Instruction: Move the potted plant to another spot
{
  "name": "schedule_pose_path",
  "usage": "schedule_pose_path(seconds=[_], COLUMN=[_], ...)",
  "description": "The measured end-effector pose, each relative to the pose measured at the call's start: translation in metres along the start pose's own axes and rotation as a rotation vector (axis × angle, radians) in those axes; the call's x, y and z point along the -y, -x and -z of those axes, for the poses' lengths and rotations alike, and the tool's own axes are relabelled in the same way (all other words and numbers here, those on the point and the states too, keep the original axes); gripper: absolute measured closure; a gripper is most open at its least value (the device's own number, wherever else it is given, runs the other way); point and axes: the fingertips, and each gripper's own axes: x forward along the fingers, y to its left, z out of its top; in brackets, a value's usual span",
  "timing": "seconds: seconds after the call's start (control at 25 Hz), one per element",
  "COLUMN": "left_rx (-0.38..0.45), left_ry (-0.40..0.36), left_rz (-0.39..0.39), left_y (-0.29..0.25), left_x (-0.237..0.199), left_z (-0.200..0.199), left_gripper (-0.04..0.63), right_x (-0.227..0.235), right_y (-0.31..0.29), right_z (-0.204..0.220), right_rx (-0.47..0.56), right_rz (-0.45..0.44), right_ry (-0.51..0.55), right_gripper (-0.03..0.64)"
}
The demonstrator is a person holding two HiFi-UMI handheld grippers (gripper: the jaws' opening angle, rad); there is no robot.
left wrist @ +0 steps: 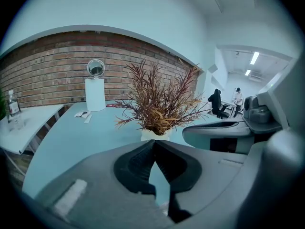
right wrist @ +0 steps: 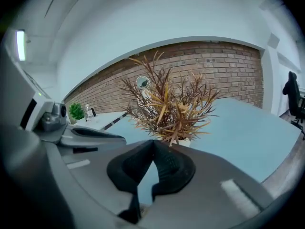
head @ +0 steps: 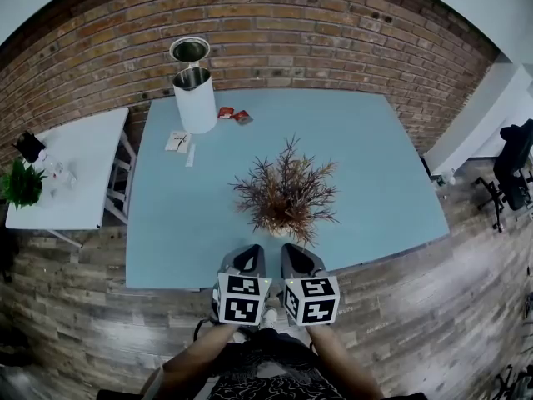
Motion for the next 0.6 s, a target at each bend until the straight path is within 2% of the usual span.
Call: schedule_pose_path(seconds=[0.6], left_rx=[0.008], left_ry=[0.002], left_rz=[0.017], left_y=[0.008], left_x=[0.000], left_z=[-0.001], left_gripper=[0.595], right_x=[-0.016], right_y=[0.006], right_z=[0.001], right_rx=[-0.003], right_rz=[-0.017], right_ry=[-0.006], right_gripper=[0.611])
